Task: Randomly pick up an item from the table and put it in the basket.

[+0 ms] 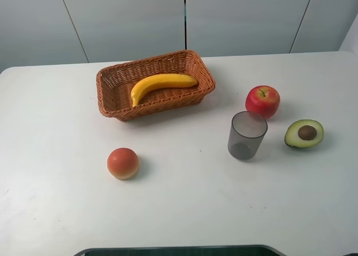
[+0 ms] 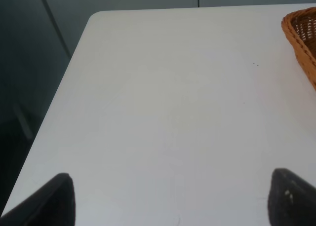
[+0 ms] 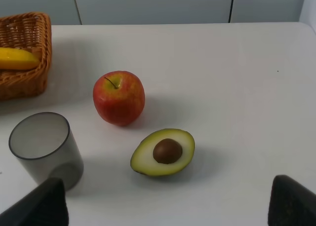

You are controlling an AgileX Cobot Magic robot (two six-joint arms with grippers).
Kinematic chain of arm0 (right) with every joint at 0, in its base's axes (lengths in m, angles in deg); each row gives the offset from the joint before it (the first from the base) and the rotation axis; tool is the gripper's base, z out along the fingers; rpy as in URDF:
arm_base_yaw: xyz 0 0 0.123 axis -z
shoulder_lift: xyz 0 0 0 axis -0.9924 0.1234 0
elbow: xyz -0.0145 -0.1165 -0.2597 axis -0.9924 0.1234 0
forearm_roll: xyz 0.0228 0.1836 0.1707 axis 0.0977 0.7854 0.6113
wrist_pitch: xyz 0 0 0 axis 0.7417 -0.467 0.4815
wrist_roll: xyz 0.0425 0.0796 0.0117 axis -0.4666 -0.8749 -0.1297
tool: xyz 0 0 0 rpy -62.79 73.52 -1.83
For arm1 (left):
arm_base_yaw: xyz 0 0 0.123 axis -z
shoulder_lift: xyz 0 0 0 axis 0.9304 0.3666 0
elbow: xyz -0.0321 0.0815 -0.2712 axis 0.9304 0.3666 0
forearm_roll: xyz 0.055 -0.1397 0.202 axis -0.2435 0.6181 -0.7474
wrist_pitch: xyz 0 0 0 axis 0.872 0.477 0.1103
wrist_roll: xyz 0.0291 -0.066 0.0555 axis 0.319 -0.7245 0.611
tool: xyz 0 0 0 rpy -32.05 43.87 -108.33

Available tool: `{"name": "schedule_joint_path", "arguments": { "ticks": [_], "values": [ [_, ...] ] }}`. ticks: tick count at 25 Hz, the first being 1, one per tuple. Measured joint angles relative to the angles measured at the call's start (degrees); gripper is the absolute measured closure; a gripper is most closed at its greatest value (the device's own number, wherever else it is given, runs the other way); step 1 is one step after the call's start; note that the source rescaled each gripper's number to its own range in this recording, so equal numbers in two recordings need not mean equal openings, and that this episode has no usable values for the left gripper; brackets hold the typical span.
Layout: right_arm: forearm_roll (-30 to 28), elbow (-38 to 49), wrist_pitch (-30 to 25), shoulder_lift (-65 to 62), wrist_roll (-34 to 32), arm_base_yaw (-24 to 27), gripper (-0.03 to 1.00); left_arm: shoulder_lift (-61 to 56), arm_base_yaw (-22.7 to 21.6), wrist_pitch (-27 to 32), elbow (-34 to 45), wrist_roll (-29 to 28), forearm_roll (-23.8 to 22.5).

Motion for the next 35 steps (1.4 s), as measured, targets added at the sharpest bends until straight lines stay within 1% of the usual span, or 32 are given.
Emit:
{"name": "schedule_joint_path", "arguments": {
  "ticks": [35],
  "values": [
    [0.13,0.0,0.03,0.0,0.0,0.0,0.19,0.0,0.0,0.0,0.0,0.0,0.0]
  ]
}}
